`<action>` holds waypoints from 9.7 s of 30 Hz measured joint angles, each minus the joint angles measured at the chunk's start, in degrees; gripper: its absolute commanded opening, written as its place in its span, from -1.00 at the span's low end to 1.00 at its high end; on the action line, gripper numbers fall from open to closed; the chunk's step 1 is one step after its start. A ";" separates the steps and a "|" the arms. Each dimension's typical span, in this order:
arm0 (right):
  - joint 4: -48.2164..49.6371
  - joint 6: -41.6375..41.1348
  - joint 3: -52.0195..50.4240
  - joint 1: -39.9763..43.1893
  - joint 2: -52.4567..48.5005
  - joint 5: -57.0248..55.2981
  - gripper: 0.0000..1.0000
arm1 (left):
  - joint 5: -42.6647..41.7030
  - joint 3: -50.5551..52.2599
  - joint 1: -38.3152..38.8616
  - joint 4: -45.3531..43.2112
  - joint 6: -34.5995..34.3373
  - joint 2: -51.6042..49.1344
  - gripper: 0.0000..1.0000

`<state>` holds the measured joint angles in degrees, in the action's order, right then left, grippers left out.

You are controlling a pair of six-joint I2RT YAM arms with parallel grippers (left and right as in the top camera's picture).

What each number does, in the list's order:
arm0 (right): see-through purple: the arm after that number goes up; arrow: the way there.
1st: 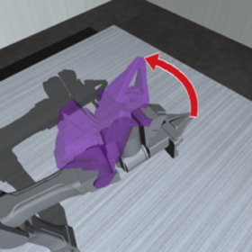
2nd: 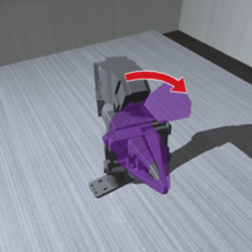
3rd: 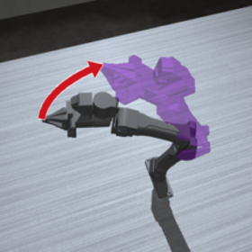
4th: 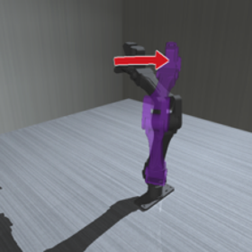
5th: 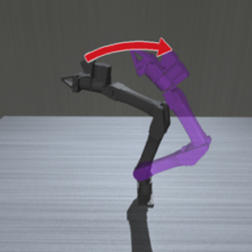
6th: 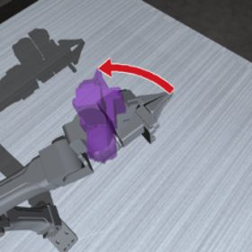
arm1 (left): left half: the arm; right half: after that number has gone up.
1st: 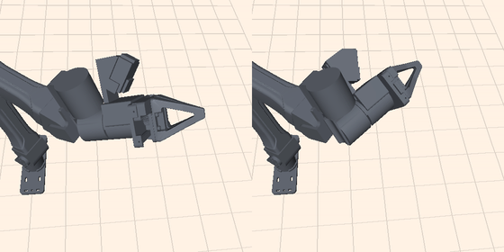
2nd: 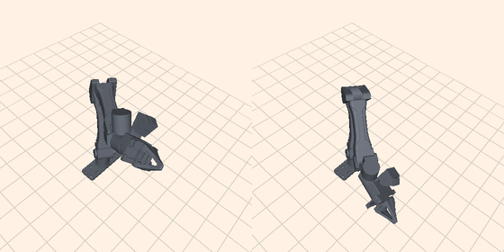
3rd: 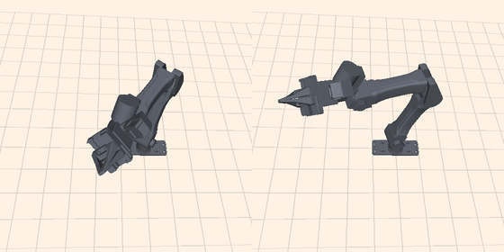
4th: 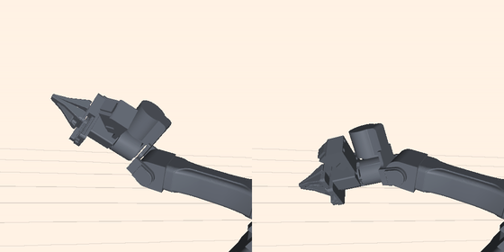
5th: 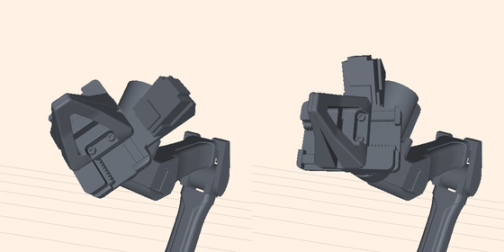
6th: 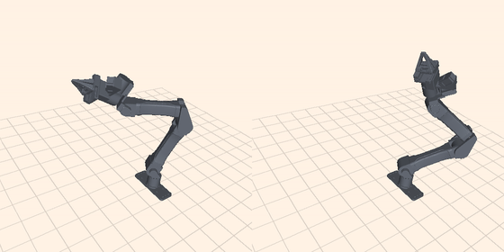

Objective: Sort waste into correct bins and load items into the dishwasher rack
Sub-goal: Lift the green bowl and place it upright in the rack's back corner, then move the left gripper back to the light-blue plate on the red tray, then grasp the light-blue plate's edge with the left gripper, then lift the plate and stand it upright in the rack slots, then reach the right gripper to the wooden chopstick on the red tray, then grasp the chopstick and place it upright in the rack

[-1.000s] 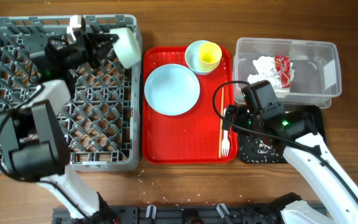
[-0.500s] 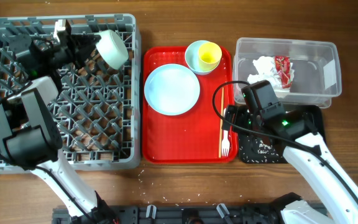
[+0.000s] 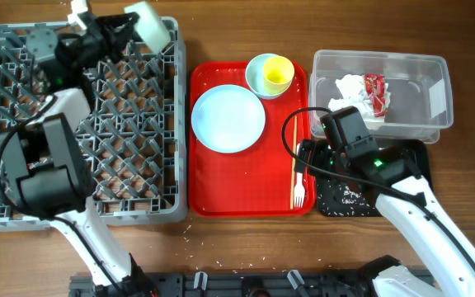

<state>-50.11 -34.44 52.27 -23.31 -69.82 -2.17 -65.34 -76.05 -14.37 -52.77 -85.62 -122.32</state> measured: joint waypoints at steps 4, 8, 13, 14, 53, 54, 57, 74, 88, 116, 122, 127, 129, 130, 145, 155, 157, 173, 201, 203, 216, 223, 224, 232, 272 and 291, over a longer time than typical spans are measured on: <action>0.00 0.02 0.00 0.00 0.00 0.00 0.99 | 1.66 -0.13 1.53 5.01 4.37 -0.09 -0.92; 0.00 0.02 0.00 0.00 0.00 0.00 1.00 | 2.16 -0.87 1.01 16.46 11.58 -0.79 -0.92; 0.00 0.02 0.00 0.00 0.00 0.00 1.00 | -3.28 -1.16 -0.59 19.43 16.09 -0.92 -0.60; 0.00 0.02 0.00 0.00 0.00 0.00 0.99 | -5.77 -1.16 -0.90 19.67 16.39 -1.03 0.99; 0.00 0.02 0.00 0.00 -0.04 0.00 0.99 | 7.52 -0.72 -13.05 95.58 56.85 43.43 0.99; 0.00 0.00 0.00 0.00 -0.04 0.00 1.00 | 9.77 -0.72 -11.43 95.43 58.31 45.55 0.99; 0.00 0.02 0.00 0.00 -0.04 0.00 0.99 | 13.90 -0.74 -3.30 92.15 58.05 50.05 0.89; 0.00 0.02 0.00 0.00 -0.04 0.02 0.99 | 52.59 -0.79 48.06 90.23 58.84 31.04 -0.15; 0.00 0.00 0.00 0.00 -0.04 0.02 1.00 | 58.05 -0.79 53.44 83.67 59.01 12.85 -0.33; 0.00 0.02 0.00 0.00 -0.04 0.00 0.99 | 68.41 -1.97 54.77 82.58 59.91 5.20 -0.92; 0.00 0.02 0.00 0.00 -0.04 0.02 0.99 | 62.05 -1.60 54.82 87.49 59.21 8.63 -0.92; 0.00 0.00 0.00 0.00 -0.04 0.02 1.00 | 57.07 -1.20 54.55 89.53 55.93 16.85 -0.92; 0.00 0.02 0.00 0.00 -0.04 0.02 1.00 | 55.93 -1.20 53.48 90.73 54.58 19.93 -0.92; 0.00 0.00 0.00 0.00 -0.04 0.00 1.00 | 55.32 -1.20 52.54 91.21 54.10 21.33 -0.92; 0.00 0.02 0.00 0.00 -0.04 0.02 0.99 | 30.40 -1.05 17.09 95.25 55.17 50.16 -0.92; 0.00 0.02 0.00 0.00 -0.04 0.02 0.99 | 16.35 -1.05 -8.07 93.81 69.72 47.23 -0.92; 0.00 0.02 0.00 0.00 -0.04 0.02 0.99 | 12.90 -1.03 -8.37 93.72 72.19 42.29 -0.92; 0.00 0.02 0.00 0.00 -0.04 0.02 1.00 | 21.22 -1.01 -8.63 95.56 82.01 30.16 -0.64; 0.00 0.00 0.00 0.00 -0.04 0.02 0.99 | 28.87 -0.90 -9.01 97.33 71.01 49.16 1.00; -0.02 0.02 0.00 0.00 -0.04 0.02 0.99 | 28.87 -0.81 -9.01 99.78 70.62 49.03 1.00; 1.29 0.28 0.00 0.00 -0.04 6.67 -0.40 | 28.87 -0.81 -9.01 100.17 70.20 48.98 1.00; 2.78 -2.97 0.00 -1.84 -0.66 7.85 -0.50 | 28.87 -0.81 -9.01 100.19 70.20 48.98 1.00; 3.89 -3.65 -0.13 -2.62 -1.29 6.97 -0.49 | 28.87 -0.81 -9.01 100.17 70.20 48.98 1.00; 14.84 -6.51 -2.45 -7.78 -14.80 1.86 -0.44 | 28.87 -0.83 -9.01 100.24 70.20 48.98 1.00; 32.79 -13.70 1.38 -10.73 -15.96 29.99 -0.91 | 28.87 -0.81 -9.01 100.35 70.20 48.87 1.00; 58.34 -29.86 1.55 -36.63 -16.68 4.94 -0.91 | 28.85 -0.81 -9.01 100.35 70.18 48.87 1.00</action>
<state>8.23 -64.29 53.82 -59.94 -86.50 2.76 -36.49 -76.86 -23.38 47.57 -15.44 -73.45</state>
